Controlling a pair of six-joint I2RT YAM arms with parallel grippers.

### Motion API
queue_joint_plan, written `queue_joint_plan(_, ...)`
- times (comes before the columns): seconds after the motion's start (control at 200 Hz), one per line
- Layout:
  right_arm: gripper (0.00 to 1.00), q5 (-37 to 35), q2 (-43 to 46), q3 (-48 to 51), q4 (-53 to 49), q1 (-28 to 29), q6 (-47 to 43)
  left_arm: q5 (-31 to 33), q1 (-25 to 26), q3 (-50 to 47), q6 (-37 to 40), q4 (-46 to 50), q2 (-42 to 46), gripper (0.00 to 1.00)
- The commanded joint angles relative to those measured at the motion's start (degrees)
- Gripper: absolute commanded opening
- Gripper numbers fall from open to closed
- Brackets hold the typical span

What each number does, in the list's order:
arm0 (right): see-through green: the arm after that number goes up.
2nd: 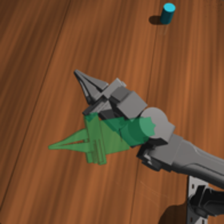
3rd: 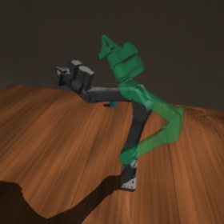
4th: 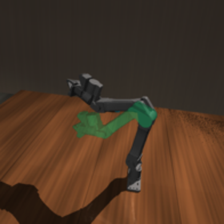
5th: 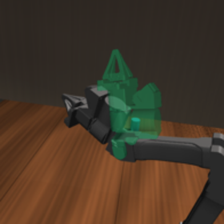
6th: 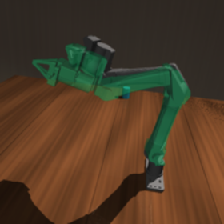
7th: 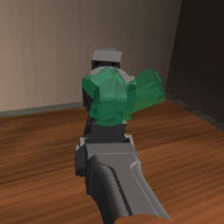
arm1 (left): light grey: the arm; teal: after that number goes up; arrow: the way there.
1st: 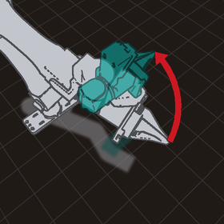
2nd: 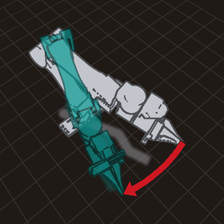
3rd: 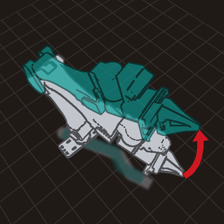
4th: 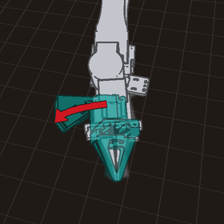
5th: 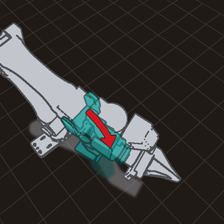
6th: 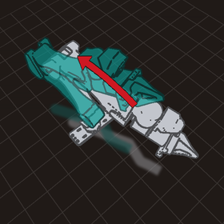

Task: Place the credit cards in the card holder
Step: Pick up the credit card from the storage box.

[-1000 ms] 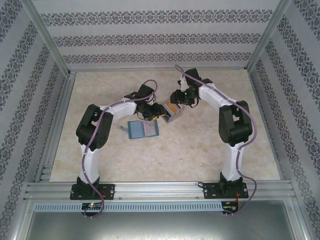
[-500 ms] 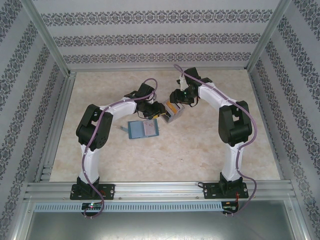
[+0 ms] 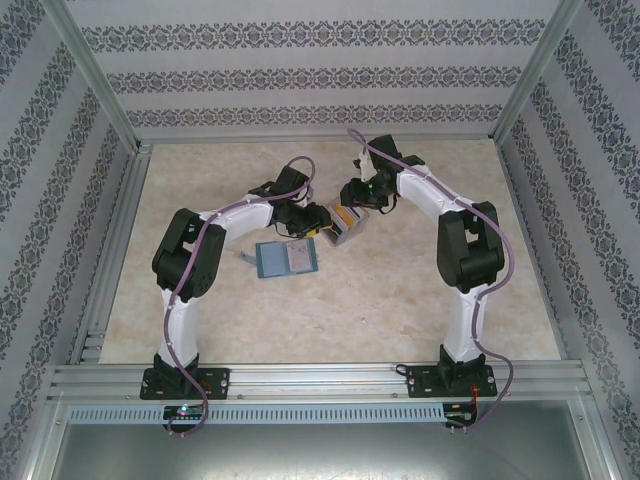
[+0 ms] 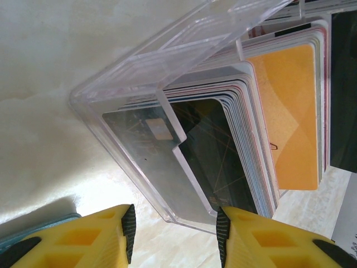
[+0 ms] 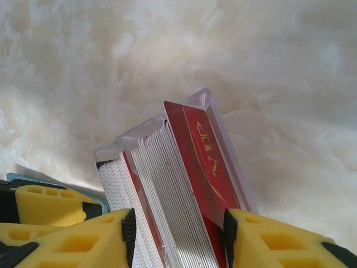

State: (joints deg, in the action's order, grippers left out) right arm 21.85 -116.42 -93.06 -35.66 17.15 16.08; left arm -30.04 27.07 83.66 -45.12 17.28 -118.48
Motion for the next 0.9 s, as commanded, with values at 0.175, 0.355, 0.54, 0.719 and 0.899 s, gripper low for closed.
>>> queue_joint_plan(0.175,0.45,-0.7,2.8,-1.4,-1.5,0.5,-0.8,-0.9,0.8,1.2,-0.5,-0.9,-0.7,0.45)
queue_joint_plan(0.355,0.41,-0.8,2.6,-1.4,-1.6,0.4,-0.8,-0.9,0.8,1.4,-0.5,-1.1,-0.9,0.45)
queue_joint_plan(0.54,0.31,-1.0,3.0,-1.4,-1.7,0.0,-0.8,-1.0,0.9,1.3,-0.4,-1.1,-0.8,0.45)
queue_joint_plan(0.719,0.20,-1.1,3.4,-1.3,-1.8,-0.5,-1.0,-0.9,0.8,1.2,-0.5,-1.2,-0.7,0.45)
queue_joint_plan(0.899,0.13,-1.3,4.0,-1.1,-1.8,-1.0,-1.1,-0.9,0.8,1.2,-0.5,-1.2,-0.3,0.45)
